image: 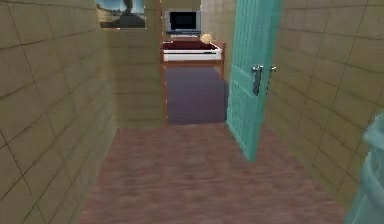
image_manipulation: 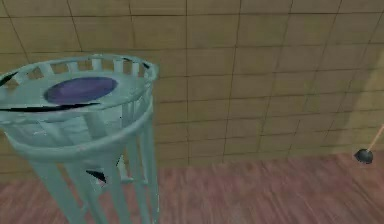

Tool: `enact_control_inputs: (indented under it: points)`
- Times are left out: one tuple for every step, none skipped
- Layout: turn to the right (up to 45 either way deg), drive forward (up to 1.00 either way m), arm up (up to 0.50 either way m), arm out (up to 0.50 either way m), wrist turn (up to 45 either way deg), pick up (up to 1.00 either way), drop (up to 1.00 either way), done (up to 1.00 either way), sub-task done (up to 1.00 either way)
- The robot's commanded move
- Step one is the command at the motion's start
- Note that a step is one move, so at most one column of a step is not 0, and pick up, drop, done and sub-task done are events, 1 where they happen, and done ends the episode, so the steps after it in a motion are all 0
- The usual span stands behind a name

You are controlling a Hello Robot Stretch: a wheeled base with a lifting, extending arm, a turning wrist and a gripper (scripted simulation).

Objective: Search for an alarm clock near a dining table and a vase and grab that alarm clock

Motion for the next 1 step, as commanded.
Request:
enact_control_inputs:
  points:
    - [0.0, 1.00, 0.00, 0.00, 0.0, 0.00, 0.00, 0.00, 0.00]
